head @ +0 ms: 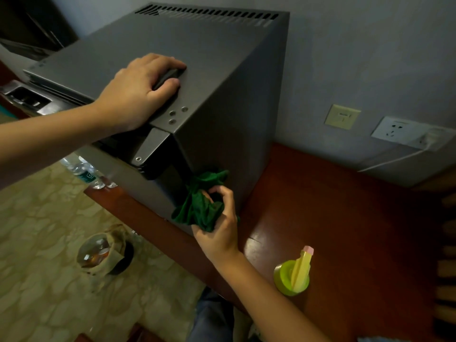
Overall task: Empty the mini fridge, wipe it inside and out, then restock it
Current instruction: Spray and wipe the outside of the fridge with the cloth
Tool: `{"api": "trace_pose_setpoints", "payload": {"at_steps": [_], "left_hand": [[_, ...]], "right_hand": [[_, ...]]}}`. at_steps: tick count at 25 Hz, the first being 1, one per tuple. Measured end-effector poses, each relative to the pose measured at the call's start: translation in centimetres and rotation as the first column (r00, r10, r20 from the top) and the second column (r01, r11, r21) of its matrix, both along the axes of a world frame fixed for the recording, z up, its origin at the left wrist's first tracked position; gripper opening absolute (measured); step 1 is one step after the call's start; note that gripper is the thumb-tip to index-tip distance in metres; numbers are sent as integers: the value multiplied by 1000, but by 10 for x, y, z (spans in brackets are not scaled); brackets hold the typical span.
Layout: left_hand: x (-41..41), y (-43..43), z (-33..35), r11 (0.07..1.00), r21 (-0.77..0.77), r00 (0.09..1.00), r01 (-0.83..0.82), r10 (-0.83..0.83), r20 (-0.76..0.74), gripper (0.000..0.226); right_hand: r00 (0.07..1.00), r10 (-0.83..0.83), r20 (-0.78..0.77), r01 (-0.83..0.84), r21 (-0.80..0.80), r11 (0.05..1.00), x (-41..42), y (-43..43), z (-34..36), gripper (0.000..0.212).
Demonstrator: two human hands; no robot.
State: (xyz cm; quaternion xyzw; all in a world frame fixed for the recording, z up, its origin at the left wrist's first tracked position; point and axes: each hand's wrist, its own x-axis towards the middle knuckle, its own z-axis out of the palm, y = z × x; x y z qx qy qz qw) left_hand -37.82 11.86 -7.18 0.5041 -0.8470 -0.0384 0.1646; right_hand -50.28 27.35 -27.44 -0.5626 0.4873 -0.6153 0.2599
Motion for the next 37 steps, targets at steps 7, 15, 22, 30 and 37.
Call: {"api": "trace_pose_setpoints", "payload": {"at_steps": [7, 15, 22, 30, 37], "left_hand": [[4, -6, -1, 1000, 7, 1000, -1, 1, 5, 63], [4, -5, -1, 1000, 14, 1000, -12, 12, 3, 63], [5, -5, -1, 1000, 9, 1000, -12, 12, -18, 59], [0, 0, 2, 1000, -4, 1000, -6, 6, -29, 61], [-2, 2, 2, 1000, -14, 1000, -9, 9, -11, 64]], "right_hand": [[988, 44, -151, 16, 376, 927, -10, 18, -98, 53], [734, 467, -494, 155, 790, 593, -17, 24, -159, 43], [866, 400, -301, 136, 911, 390, -8, 1, -179, 52], [799, -451, 397, -353, 918, 182, -20, -21, -140, 29], [757, -375, 536, -392, 831, 395, -18, -9, -37, 13]]}}
